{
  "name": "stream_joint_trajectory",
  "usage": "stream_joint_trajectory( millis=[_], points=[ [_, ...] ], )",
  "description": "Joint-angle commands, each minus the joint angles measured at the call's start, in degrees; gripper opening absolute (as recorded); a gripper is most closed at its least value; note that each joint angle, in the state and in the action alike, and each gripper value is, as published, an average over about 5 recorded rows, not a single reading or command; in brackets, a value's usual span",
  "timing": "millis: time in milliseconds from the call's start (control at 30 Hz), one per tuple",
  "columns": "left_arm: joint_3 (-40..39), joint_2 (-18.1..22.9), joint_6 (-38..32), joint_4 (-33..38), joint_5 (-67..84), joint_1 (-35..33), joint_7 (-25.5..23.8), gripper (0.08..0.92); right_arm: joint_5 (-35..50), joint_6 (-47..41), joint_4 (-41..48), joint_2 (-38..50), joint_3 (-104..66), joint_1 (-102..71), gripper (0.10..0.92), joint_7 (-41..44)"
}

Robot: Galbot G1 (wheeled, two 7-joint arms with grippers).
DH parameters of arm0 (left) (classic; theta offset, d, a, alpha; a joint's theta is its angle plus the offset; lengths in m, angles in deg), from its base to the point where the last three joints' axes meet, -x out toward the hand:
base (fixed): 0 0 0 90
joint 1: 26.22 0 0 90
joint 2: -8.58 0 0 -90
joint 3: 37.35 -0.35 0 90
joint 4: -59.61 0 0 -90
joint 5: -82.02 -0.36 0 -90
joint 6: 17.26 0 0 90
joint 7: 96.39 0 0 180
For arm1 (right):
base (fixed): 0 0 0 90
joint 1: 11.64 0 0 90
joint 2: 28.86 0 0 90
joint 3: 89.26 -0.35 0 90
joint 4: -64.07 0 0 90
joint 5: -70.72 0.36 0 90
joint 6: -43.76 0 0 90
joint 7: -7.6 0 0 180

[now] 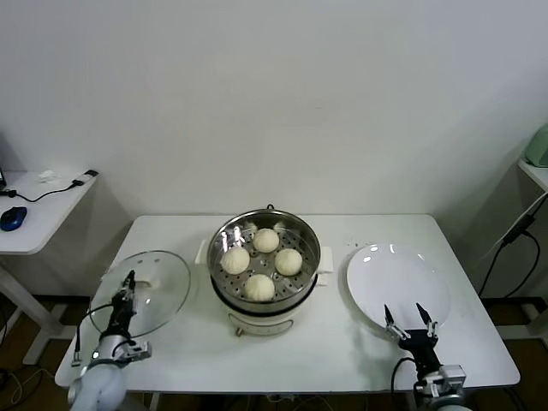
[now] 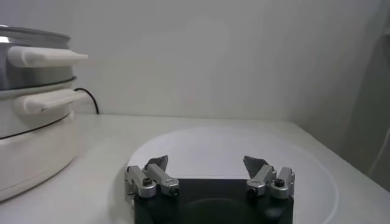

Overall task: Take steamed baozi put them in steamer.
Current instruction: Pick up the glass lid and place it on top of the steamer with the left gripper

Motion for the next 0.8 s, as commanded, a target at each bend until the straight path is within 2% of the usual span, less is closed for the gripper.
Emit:
stream_joint_trajectory(
  millis=[33,233,433,600,800],
  points=[
    [2.97,-6.69,14.03,25.31,14.5,-5.89,-14.52,0.143,-1.73,-1.93,-2.58,0.02,0.1,-0.8,0.823,-0.52],
    [1.38,-8.02,25.34,38.37,14.04,-4.38,-21.0,0.143,-3.56,-4.15,-5.17,-0.09,0.48,-1.86,0.823,-1.61],
    [-10.44,-6.07,32.64,45.97,3.77,-0.57,-24.86,0.143,-4.33,-3.55,-5.75,-0.03,0.76,-2.33,0.823,-1.74],
    [-24.94,-2.89,38.6,47.81,-5.15,3.36,-29.94,0.143,-4.38,-1.12,-5.42,-0.07,0.78,-2.72,0.823,-1.5],
    [-34.15,4.27,41.29,44.41,-14.04,9.24,-35.55,0.143,-4.55,1.34,-4.45,-0.32,0.97,-2.83,0.823,-1.43]
  ],
)
